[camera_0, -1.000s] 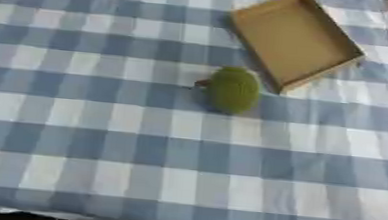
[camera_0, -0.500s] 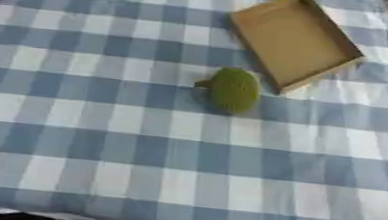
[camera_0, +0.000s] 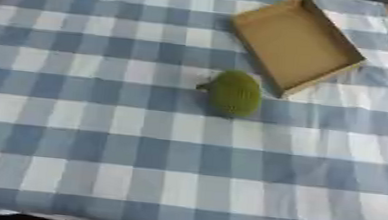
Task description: Pick up objects on the table and place them in the box.
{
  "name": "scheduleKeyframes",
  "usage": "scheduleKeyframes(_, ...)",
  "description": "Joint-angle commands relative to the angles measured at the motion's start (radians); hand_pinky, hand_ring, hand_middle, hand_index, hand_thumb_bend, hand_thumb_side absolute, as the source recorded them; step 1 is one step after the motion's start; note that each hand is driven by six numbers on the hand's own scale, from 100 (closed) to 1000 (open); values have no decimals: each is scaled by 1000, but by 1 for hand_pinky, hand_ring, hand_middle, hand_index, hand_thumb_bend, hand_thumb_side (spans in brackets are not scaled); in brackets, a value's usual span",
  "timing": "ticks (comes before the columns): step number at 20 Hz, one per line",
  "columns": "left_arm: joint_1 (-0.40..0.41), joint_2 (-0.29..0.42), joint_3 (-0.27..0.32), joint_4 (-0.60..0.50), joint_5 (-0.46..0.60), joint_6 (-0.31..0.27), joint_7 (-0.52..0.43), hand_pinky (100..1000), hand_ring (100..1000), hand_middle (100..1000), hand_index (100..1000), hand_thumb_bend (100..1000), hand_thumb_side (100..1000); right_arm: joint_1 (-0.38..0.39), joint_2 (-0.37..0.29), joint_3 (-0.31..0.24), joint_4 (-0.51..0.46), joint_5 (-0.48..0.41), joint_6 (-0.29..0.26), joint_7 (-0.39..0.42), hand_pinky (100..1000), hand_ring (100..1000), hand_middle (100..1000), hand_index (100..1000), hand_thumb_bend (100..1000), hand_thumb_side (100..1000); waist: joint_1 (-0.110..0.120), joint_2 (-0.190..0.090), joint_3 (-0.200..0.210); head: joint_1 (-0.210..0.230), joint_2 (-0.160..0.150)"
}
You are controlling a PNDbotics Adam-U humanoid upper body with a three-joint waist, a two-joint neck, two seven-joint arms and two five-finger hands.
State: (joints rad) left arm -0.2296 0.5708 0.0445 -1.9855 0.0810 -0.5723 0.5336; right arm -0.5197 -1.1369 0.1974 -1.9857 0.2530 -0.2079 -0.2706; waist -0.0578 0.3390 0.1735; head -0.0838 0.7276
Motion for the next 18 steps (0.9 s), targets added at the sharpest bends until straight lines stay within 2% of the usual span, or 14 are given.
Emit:
scheduleKeyframes(1,-12,34,1,-15,9,-4,-5,596,603,605,782,203,462,-30,-59,56,-14,54,2,49,865,1000,844,900,100,198,2,-21,4,-9,-11)
scheduleKeyframes(5,-14,36,-4,-15,14,-2,-11,595,603,605,782,200,465,-64,-51,153,-14,118,4,113,878,1000,834,910,100,202,-2,-23,12,-17,-12)
scheduleKeyframes(10,-17,38,-10,-15,20,0,-20,595,603,605,782,199,467,-105,-21,265,-14,174,33,192,894,1000,827,920,100,210,-5,-25,18,-22,-13)
scheduleKeyframes(14,-17,38,-13,-15,24,1,-26,594,603,605,782,196,470,-151,6,327,-14,169,74,255,907,1000,820,944,100,216,-4,-26,19,-24,-11)
scheduleKeyframes(18,-17,36,-14,-15,27,4,-30,594,602,605,780,194,473,-181,33,372,-14,125,117,315,933,1000,819,965,100,213,-4,-26,18,-25,-10)
